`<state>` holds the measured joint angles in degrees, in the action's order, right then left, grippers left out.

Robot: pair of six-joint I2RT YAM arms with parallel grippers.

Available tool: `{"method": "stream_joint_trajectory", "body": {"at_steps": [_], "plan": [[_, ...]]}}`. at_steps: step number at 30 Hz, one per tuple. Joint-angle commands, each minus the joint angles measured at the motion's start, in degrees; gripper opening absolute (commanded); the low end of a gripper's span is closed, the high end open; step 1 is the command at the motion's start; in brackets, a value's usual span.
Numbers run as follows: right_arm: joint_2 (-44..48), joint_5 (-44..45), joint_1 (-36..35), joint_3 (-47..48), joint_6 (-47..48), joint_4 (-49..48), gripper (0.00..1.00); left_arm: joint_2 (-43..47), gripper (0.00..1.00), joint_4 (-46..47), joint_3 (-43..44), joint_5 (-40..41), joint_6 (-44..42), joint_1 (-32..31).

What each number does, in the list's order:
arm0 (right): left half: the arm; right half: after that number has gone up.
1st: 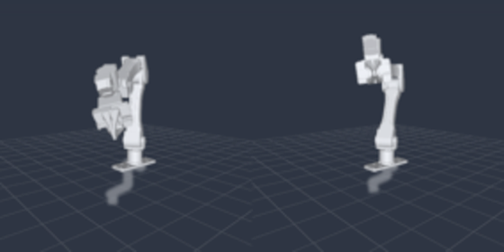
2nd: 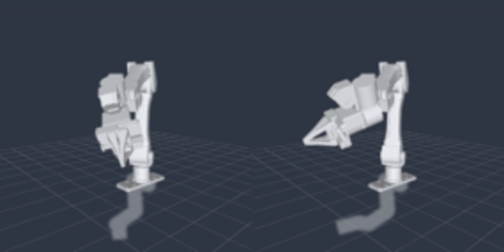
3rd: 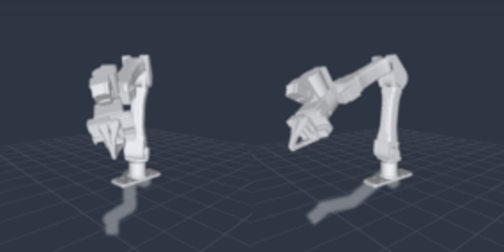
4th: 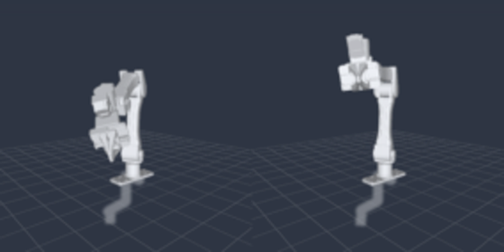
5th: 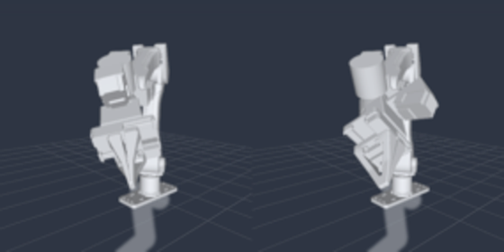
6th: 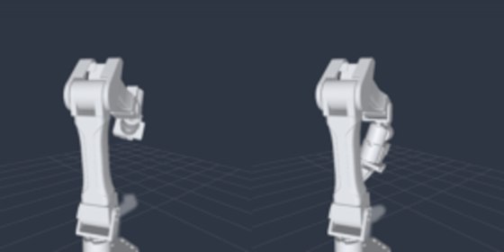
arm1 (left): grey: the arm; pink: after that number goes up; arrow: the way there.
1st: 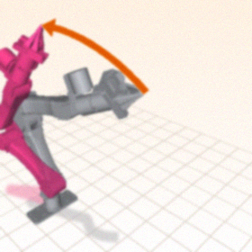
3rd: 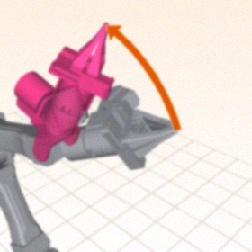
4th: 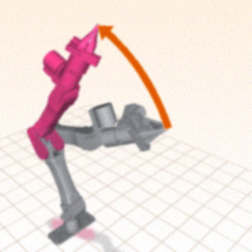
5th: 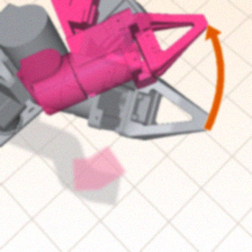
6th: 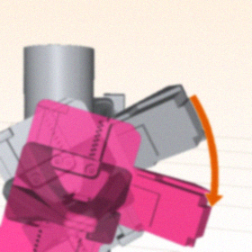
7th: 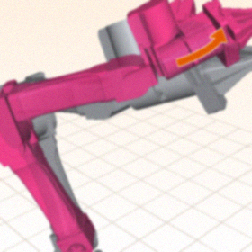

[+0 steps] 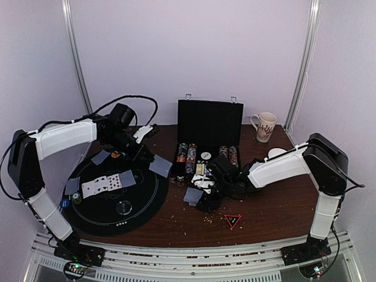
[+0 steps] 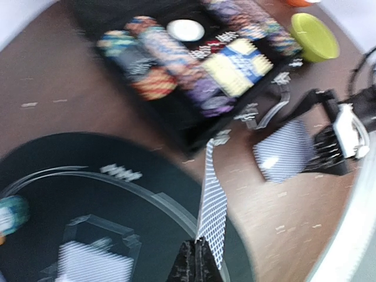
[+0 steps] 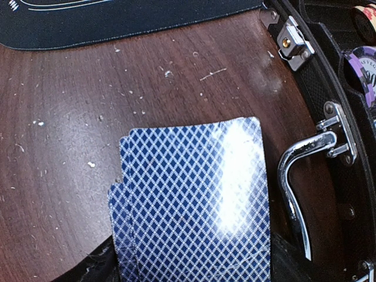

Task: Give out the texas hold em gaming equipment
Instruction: Place the poker card in the community card area.

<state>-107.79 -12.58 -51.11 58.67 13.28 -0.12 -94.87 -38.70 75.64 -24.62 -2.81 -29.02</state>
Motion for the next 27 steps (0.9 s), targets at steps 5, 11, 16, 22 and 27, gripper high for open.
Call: {"method": "stream_joint_trajectory", "body": {"at_steps": [5, 11, 16, 22, 27], "plan": [[-2.8, 3.3, -0.1, -1.3, 1.2, 6.0, 0.80, -0.1, 0.00, -16.8, 6.8, 18.7, -14.0, 0.6], [-2.3, 3.4, -0.1, -1.6, 1.3, 5.9, 0.80, -2.7, 0.00, -17.4, 5.1, 19.1, -17.4, 0.6], [-2.4, 3.5, -0.1, -1.5, 1.2, 5.8, 0.80, -9.6, 0.00, -16.9, 7.6, 21.5, -18.0, 0.6], [-1.9, 3.5, -0.1, -2.0, 1.0, 5.7, 0.80, -16.3, 0.00, -14.0, 11.2, 30.1, -19.2, 0.3], [-1.8, 3.9, -0.1, -1.9, 1.0, 5.6, 0.80, -17.3, 0.00, -7.4, 10.2, 32.9, -23.7, -1.0]]}}
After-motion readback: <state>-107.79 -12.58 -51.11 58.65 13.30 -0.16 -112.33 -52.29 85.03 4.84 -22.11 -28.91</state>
